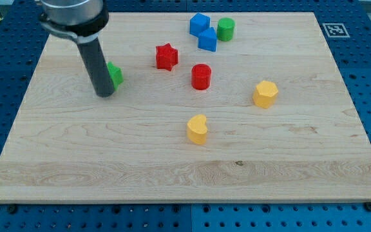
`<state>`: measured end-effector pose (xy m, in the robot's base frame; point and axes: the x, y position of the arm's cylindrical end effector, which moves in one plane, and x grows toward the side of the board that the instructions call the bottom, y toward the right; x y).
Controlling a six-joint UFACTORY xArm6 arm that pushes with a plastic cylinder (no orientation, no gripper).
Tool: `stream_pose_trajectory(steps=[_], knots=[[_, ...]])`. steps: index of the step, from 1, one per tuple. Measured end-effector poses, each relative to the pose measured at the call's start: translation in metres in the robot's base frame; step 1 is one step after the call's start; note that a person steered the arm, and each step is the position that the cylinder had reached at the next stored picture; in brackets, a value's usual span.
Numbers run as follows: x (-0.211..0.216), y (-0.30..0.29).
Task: Slide the green star into the blue blocks
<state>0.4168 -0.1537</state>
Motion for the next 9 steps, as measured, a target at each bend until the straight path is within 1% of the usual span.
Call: stream_pose_trajectory(steps=[3, 6, 8, 9], knots=[[-0.108, 0.004], [-0.175, 0.000], [-0.198, 0.000], [-0.200, 0.004]])
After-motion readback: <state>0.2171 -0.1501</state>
